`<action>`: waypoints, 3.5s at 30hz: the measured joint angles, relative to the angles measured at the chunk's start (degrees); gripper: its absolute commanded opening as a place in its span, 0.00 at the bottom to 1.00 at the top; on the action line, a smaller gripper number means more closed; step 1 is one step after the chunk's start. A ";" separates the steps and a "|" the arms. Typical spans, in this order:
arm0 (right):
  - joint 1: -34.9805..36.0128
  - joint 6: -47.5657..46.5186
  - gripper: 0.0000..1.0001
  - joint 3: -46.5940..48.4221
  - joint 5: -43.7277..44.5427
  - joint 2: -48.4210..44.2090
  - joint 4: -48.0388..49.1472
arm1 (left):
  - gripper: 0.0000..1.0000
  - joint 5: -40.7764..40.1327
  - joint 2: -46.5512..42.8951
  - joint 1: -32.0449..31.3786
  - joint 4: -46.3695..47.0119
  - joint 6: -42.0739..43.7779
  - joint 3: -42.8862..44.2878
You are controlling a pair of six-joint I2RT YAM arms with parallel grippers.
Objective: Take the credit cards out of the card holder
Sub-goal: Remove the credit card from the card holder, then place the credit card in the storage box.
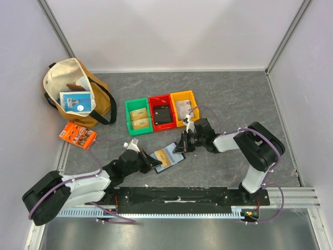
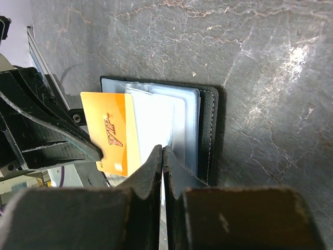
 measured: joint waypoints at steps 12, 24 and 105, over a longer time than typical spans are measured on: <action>-0.76 -8.28 0.33 2.08 7.67 -8.98 -15.98 | 0.02 -3.54 -21.22 0.35 -29.88 12.85 8.66; -1.03 -24.68 0.78 10.21 6.19 -32.72 -31.82 | 0.02 5.29 -16.74 0.66 -44.72 46.73 30.69; 1.90 6.10 0.98 -9.66 8.20 -44.24 9.62 | 0.02 -8.37 -25.75 3.13 -26.67 35.69 26.32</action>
